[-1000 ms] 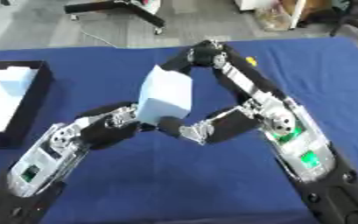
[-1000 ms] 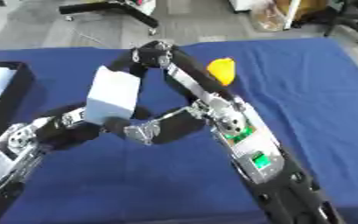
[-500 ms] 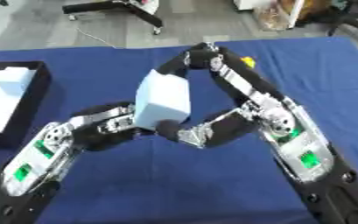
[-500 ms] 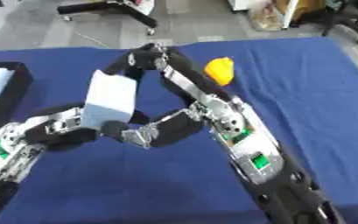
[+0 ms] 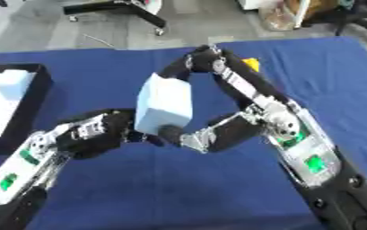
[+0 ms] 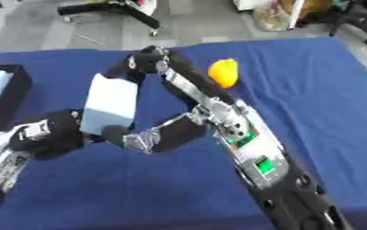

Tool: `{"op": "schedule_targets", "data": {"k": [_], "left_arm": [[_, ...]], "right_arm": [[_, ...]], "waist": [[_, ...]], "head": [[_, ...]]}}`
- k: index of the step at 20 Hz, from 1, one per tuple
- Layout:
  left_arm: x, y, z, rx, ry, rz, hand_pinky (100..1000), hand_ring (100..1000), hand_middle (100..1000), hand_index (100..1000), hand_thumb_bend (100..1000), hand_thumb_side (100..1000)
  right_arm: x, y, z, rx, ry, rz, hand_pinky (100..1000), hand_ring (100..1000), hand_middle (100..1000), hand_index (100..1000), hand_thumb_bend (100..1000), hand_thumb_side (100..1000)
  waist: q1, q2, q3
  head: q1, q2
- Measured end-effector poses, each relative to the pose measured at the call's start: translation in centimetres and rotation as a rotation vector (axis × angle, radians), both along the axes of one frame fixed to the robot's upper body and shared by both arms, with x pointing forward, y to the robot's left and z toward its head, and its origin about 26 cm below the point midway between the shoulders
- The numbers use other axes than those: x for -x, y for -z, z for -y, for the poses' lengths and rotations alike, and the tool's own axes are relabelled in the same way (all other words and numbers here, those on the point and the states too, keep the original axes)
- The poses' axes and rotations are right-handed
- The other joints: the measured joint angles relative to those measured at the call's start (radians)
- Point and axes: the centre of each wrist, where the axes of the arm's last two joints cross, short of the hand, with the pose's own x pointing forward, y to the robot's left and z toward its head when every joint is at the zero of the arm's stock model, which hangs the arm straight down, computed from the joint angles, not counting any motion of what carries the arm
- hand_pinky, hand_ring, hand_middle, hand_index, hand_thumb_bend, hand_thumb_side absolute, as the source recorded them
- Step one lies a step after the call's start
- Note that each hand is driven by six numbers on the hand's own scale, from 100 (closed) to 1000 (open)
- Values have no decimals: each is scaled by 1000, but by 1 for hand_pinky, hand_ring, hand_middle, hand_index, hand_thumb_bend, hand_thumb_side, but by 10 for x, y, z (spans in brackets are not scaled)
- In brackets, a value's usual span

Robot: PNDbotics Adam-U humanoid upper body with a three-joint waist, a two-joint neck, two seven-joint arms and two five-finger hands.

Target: Pick up the objects with one hand, pass them to the other hand, and then place them into the box on the other side of the table.

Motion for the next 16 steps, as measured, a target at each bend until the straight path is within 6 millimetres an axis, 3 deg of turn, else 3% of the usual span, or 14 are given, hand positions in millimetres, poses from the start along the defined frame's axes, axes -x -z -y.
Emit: {"op": "schedule_targets", "data": {"k": [16], "left_arm": [[5, -25, 16, -90, 40, -2, 878, 982, 880, 873, 353, 989]], "right_arm": [[-12, 18, -2, 66, 20, -28, 469, 416, 350, 507, 356, 281]], "waist": [[6, 0, 3]], "head": [[-9, 0]]}}
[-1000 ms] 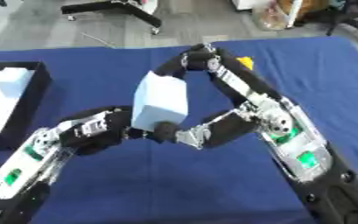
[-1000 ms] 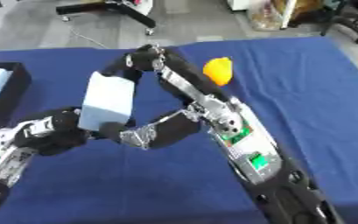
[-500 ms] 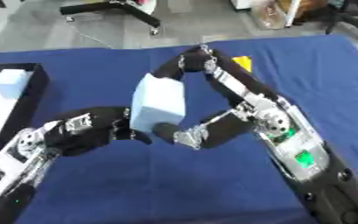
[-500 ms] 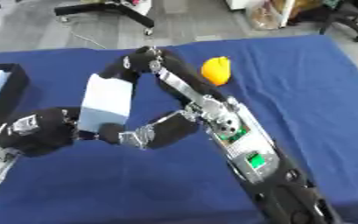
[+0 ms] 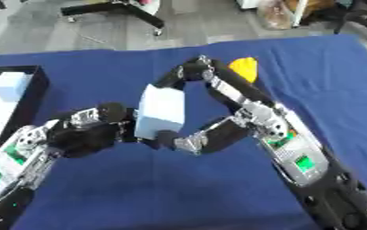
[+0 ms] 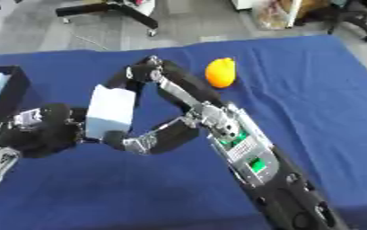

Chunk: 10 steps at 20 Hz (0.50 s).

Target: Pick up the objects with one hand, pass them to the other hand, and then place them into the box on the other side of the table.

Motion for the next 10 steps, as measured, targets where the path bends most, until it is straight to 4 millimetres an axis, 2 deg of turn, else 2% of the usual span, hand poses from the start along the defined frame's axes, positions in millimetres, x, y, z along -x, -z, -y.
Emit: {"op": "schedule_targets", "data": {"k": [10], "left_arm": [[1, -15, 24, -109, 40, -1, 868, 970, 868, 869, 343, 1000]], "right_arm": [[0, 1, -4, 35, 16, 27, 469, 413, 348, 505, 372, 290]], "waist": [[0, 0, 0]], "head": [[-1, 0]]}}
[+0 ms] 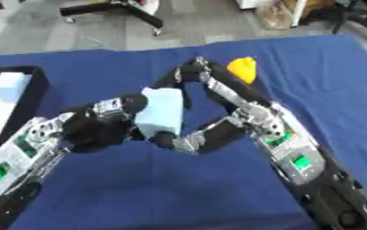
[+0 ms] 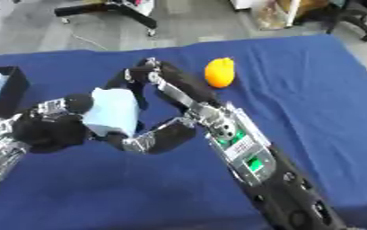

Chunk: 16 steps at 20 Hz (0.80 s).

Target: Pick up the objects with one hand, pass them to the other hand, and then place them into the box on the other side of the table.

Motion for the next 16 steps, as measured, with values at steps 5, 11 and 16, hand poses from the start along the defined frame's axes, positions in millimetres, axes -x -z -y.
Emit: {"op": "schedule_targets", "data": {"k": [5, 11, 16], "left_arm": [[1, -4, 6, -31, 3, 3, 859, 949, 844, 854, 317, 991], [1, -8, 9, -56, -5, 18, 817, 844, 714, 732, 197, 892], [2, -9, 12, -52, -23, 18, 728, 663, 490, 566, 100, 764]], "right_arm": [[0, 0, 0, 7, 5, 7, 469, 413, 348, 505, 372, 292], [0, 1, 1, 14, 12, 12, 472, 412, 356, 505, 373, 296], [0, 2, 2, 19, 19, 11, 483, 413, 357, 508, 381, 300]], "waist": [[0, 0, 0], [0, 0, -1], [0, 0, -2]], "head": [[0, 0], [0, 0], [0, 0]]}}
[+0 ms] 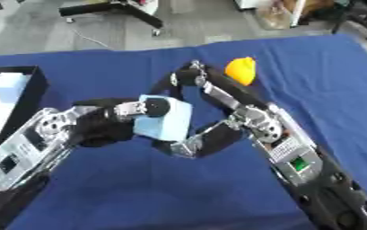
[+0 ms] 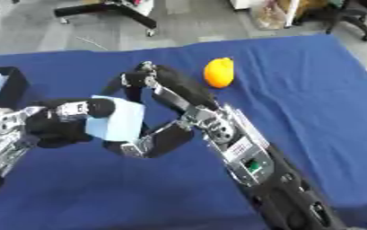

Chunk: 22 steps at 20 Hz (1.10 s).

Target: Pick up the objects with one hand, pass them to the other hand, and then place them into the box on the other side of the table.

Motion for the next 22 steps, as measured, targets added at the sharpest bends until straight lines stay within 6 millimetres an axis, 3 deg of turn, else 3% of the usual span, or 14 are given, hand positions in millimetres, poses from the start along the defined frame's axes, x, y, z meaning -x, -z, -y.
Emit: {"op": "schedule_targets", "data": {"k": [4, 5, 6, 7, 12, 14, 17, 22], "left_arm": [[2, -3, 4, 8, -24, 14, 699, 584, 386, 487, 100, 713], [3, -2, 4, 9, -33, 16, 699, 582, 378, 482, 100, 711], [3, -2, 4, 12, -40, 17, 699, 581, 373, 478, 100, 788], [4, -2, 4, 15, -48, 19, 700, 582, 372, 478, 100, 709], [4, 1, -1, 38, -90, 34, 703, 580, 367, 473, 100, 690], [1, 6, -9, 39, -134, 43, 704, 580, 367, 473, 100, 689], [-7, 17, -25, 26, -218, 52, 705, 579, 366, 472, 100, 682], [-19, 32, -53, 12, -371, 80, 704, 586, 373, 474, 100, 648]], "right_arm": [[0, 2, -1, 7, 7, -3, 490, 423, 383, 561, 454, 323], [0, 2, -1, 7, 8, -3, 491, 426, 389, 585, 480, 331], [0, 2, -1, 6, 10, -3, 493, 429, 406, 608, 476, 359], [0, 2, 0, 4, 12, -2, 494, 430, 415, 619, 522, 343], [-1, 2, 0, 1, 23, 9, 515, 472, 530, 742, 625, 362], [-2, 1, 3, 0, 35, 21, 522, 484, 570, 772, 652, 388], [-3, -2, 5, -16, 55, 47, 546, 522, 653, 839, 734, 497], [-3, -7, 13, -81, 116, 91, 559, 541, 699, 861, 728, 555]], "waist": [[0, 0, 0], [0, 0, 0], [0, 0, 0], [0, 0, 0], [-2, 0, 0], [-3, -1, 0], [-6, -1, 0], [-7, -2, -1]], "head": [[0, 0], [0, 0], [0, 0], [0, 0], [0, 0], [0, 0], [-1, 0], [-1, 0]]}}
